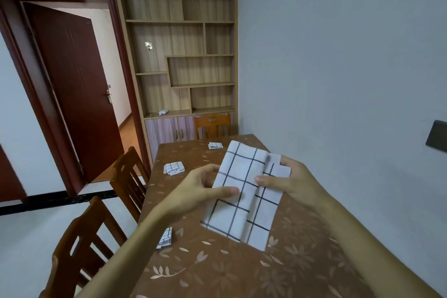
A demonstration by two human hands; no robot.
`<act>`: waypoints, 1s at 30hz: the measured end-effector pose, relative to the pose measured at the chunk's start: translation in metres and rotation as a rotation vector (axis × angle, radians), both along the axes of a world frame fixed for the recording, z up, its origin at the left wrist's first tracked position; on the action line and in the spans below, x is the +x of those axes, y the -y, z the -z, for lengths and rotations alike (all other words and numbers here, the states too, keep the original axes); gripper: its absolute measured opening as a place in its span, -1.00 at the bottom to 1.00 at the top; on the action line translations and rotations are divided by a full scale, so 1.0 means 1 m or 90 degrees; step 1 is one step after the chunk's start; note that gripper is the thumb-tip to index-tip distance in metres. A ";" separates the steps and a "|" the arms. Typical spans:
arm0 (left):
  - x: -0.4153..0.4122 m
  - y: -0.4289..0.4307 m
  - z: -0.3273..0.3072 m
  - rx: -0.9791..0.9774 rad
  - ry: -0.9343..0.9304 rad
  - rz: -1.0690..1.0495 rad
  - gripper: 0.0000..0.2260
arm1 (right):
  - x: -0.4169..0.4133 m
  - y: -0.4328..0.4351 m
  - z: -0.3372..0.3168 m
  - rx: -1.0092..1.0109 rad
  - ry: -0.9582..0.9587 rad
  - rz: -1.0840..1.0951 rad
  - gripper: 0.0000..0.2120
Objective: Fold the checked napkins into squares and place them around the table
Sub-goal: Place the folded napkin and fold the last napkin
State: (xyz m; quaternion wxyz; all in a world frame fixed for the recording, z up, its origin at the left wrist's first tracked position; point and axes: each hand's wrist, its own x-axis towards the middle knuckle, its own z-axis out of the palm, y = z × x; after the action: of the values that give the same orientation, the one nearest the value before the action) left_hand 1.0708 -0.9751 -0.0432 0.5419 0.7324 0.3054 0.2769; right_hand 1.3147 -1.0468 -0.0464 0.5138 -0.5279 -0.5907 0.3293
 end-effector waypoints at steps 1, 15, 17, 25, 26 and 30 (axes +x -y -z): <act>0.003 0.003 -0.001 0.003 0.011 0.018 -0.57 | -0.002 0.000 0.000 -0.004 0.018 -0.002 -0.58; 0.027 0.013 0.015 -0.006 0.108 -0.089 -0.79 | -0.020 0.015 0.023 -0.083 -0.023 0.008 -0.68; 0.026 0.014 0.015 -0.025 0.099 -0.074 -0.81 | -0.019 0.014 0.023 -0.059 0.024 0.040 -0.68; 0.019 0.013 0.012 -0.065 0.063 -0.005 -0.81 | -0.018 0.009 0.024 -0.029 -0.007 0.101 -0.68; 0.018 0.013 0.011 -0.064 0.063 -0.004 -0.81 | -0.018 0.008 0.025 -0.021 -0.010 0.114 -0.57; 0.020 0.014 0.011 -0.036 0.060 -0.013 -0.73 | -0.015 0.004 0.024 0.013 -0.034 0.144 -0.59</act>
State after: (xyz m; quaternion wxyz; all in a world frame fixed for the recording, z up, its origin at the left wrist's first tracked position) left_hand 1.0903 -0.9893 -0.0544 0.5732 0.6997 0.2946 0.3083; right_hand 1.2992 -1.0511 -0.0705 0.5685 -0.5771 -0.5166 0.2773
